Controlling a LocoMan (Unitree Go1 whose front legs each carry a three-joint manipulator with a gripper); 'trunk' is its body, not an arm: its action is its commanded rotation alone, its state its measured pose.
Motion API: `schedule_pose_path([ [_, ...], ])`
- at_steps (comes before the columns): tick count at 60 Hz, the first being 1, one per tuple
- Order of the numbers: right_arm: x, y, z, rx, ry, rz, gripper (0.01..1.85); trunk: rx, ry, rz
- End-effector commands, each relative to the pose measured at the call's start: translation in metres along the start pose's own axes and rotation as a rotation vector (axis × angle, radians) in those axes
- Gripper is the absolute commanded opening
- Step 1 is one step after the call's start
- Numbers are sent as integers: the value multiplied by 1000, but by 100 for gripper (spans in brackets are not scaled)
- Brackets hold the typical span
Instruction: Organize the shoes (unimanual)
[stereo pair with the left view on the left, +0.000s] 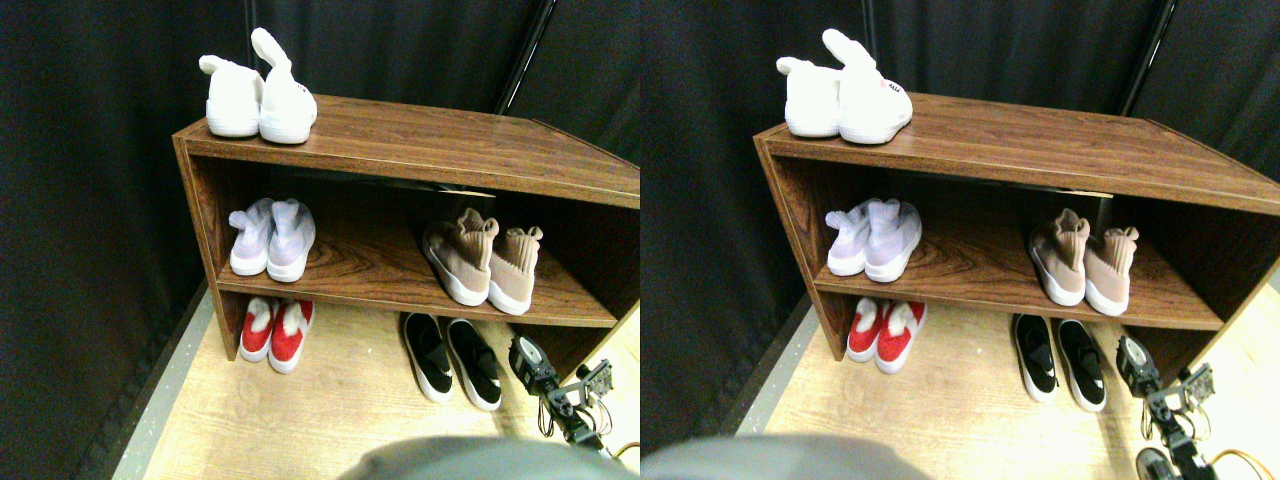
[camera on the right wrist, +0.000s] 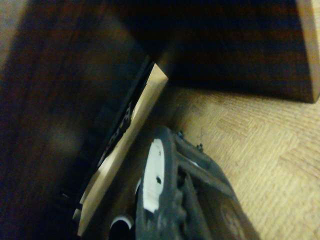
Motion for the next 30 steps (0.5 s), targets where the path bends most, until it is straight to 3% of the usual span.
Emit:
schedule_pose_path([
  [1, 5, -1, 1, -27, -38, 11, 6, -21, 20, 17],
  [12, 6, -13, -8, -26, -33, -40, 6, -27, 21, 27],
  [20, 7, -18, -17, 0, 15, -20, 6, -35, 24, 38],
  [30, 8, -22, -27, -1, 22, -58, 6, -40, 30, 48],
])
